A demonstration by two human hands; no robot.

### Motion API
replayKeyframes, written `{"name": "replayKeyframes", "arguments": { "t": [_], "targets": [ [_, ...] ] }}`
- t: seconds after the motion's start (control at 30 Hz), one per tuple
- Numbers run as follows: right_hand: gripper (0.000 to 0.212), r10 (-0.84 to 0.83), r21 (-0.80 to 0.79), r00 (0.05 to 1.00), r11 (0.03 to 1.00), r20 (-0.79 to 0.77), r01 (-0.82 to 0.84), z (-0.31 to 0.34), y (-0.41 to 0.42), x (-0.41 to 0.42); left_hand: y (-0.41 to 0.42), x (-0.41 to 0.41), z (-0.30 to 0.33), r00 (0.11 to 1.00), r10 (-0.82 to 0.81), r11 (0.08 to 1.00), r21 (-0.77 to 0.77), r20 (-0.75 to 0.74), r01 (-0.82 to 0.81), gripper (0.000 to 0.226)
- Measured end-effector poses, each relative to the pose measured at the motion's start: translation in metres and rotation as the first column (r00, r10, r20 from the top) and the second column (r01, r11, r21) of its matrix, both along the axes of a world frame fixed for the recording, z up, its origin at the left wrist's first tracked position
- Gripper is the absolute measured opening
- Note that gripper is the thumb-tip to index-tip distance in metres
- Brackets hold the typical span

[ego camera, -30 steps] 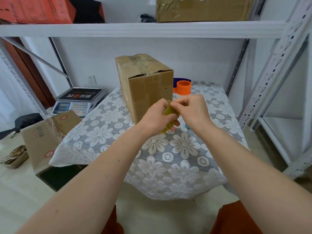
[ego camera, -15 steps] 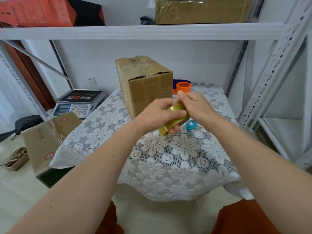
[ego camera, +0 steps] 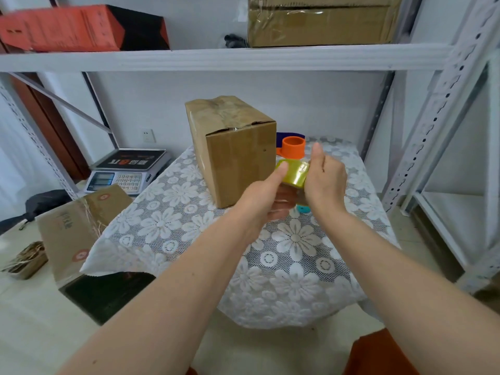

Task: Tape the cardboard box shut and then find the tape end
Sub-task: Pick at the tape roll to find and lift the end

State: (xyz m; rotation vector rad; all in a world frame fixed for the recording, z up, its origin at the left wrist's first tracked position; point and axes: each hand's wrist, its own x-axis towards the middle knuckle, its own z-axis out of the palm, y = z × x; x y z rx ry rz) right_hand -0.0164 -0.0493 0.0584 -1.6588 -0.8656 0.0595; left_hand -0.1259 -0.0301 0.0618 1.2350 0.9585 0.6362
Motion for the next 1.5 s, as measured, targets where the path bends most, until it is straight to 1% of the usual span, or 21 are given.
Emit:
{"name": "replayKeyframes", "arguments": {
  "t": [0.1, 0.17, 0.27, 0.33, 0.4, 0.47, 0.53, 0.57, 0.67, 0.7, 0.73, 0.83, 0.9, 0.93, 1.03, 1.13, 1.17, 1.23, 1.33, 1.43, 1.5],
  "targets": [
    [0.052, 0.077, 0.066, 0.997, 0.995, 0.001, -0.077, -0.005, 0.001, -0.005, 0.002, 0.010, 0.002, 0.960, 0.097, 0.993, -0.084, 0.261, -0.077, 0.036],
    [0.054, 0.109, 0.064, 0.993, 0.992, 0.038, -0.112, -0.007, 0.000, -0.006, 0.007, 0.011, 0.005, 0.946, 0.130, 0.991, -0.071, 0.297, -0.113, 0.032],
    [0.053, 0.090, 0.074, 0.996, 0.993, 0.004, -0.090, -0.004, 0.001, -0.002, 0.012, 0.008, 0.004, 0.980, 0.064, 0.989, 0.119, 0.190, -0.088, 0.037],
    [0.051, 0.123, 0.050, 0.990, 0.992, -0.075, -0.120, 0.001, 0.005, 0.002, 0.013, 0.007, 0.004, 0.997, 0.027, 0.962, 0.270, 0.078, -0.047, 0.039],
    [0.051, 0.210, -0.005, 0.954, 0.976, -0.213, -0.216, 0.008, 0.009, 0.005, 0.013, 0.007, 0.004, 0.998, 0.003, 0.943, 0.332, 0.061, -0.023, 0.039],
    [0.047, 0.291, -0.006, 0.873, 0.948, -0.391, -0.318, 0.014, 0.009, 0.009, 0.013, 0.005, 0.006, 0.995, -0.032, 0.943, 0.332, 0.091, 0.000, 0.041],
    [0.046, 0.336, -0.014, 0.795, 0.918, -0.505, -0.397, 0.016, 0.007, 0.014, 0.013, 0.003, 0.008, 0.992, -0.052, 0.948, 0.318, 0.114, 0.013, 0.041],
    [0.046, 0.365, 0.005, 0.729, 0.896, -0.579, -0.445, 0.017, 0.005, 0.015, 0.012, 0.003, 0.009, 0.991, -0.064, 0.951, 0.309, 0.121, 0.024, 0.041],
    [0.044, 0.469, 0.168, 0.462, 0.816, -0.753, -0.554, 0.019, -0.004, 0.015, 0.006, 0.005, 0.015, 0.985, -0.118, 0.953, 0.293, 0.126, 0.077, 0.029],
    [0.040, 0.495, 0.220, 0.405, 0.799, -0.768, -0.559, 0.020, -0.006, 0.015, 0.004, 0.006, 0.016, 0.981, -0.138, 0.952, 0.291, 0.134, 0.094, 0.024],
    [0.037, 0.516, 0.258, 0.377, 0.791, -0.769, -0.555, 0.021, -0.008, 0.015, 0.003, 0.006, 0.017, 0.977, -0.154, 0.952, 0.288, 0.147, 0.106, 0.021],
    [0.035, 0.544, 0.306, 0.372, 0.788, -0.752, -0.535, 0.025, -0.012, 0.014, 0.001, 0.003, 0.018, 0.967, -0.199, 0.946, 0.288, 0.158, 0.148, 0.033],
    [0.037, 0.542, 0.311, 0.386, 0.797, -0.747, -0.517, 0.028, -0.015, 0.014, 0.002, 0.002, 0.019, 0.969, -0.213, 0.942, 0.289, 0.123, 0.171, 0.047],
    [0.037, 0.549, 0.319, 0.391, 0.796, -0.739, -0.515, 0.029, -0.016, 0.013, 0.004, 0.003, 0.020, 0.975, -0.201, 0.942, 0.291, 0.098, 0.165, 0.047],
    [0.038, 0.599, 0.345, 0.392, 0.761, -0.698, -0.550, 0.032, -0.018, 0.012, 0.007, 0.006, 0.017, 0.989, -0.147, 0.930, 0.345, 0.031, 0.127, 0.028],
    [0.041, 0.616, 0.365, 0.403, 0.756, -0.677, -0.543, 0.032, -0.020, 0.012, 0.006, 0.011, 0.013, 0.983, -0.177, 0.933, 0.325, 0.051, 0.151, 0.010],
    [0.041, 0.618, 0.372, 0.398, 0.756, -0.679, -0.540, 0.030, -0.021, 0.012, 0.005, 0.013, 0.010, 0.976, -0.203, 0.938, 0.301, 0.078, 0.171, 0.011],
    [0.042, 0.621, 0.376, 0.387, 0.751, -0.681, -0.543, 0.026, -0.022, 0.014, 0.006, 0.014, 0.006, 0.958, -0.255, 0.936, 0.282, 0.130, 0.210, 0.022],
    [0.041, 0.612, 0.357, 0.402, 0.756, -0.681, -0.549, 0.022, -0.022, 0.021, 0.007, 0.015, 0.002, 0.933, -0.325, 0.923, 0.268, 0.157, 0.277, 0.033],
    [0.039, 0.600, 0.342, 0.424, 0.769, -0.679, -0.541, 0.017, -0.021, 0.026, 0.009, 0.019, -0.003, 0.926, -0.325, 0.933, 0.228, 0.193, 0.280, 0.033],
    [0.037, 0.593, 0.357, 0.414, 0.777, -0.691, -0.519, 0.013, -0.019, 0.029, 0.011, 0.026, -0.007, 0.943, -0.271, 0.949, 0.219, 0.194, 0.228, 0.022]
  ]
}}
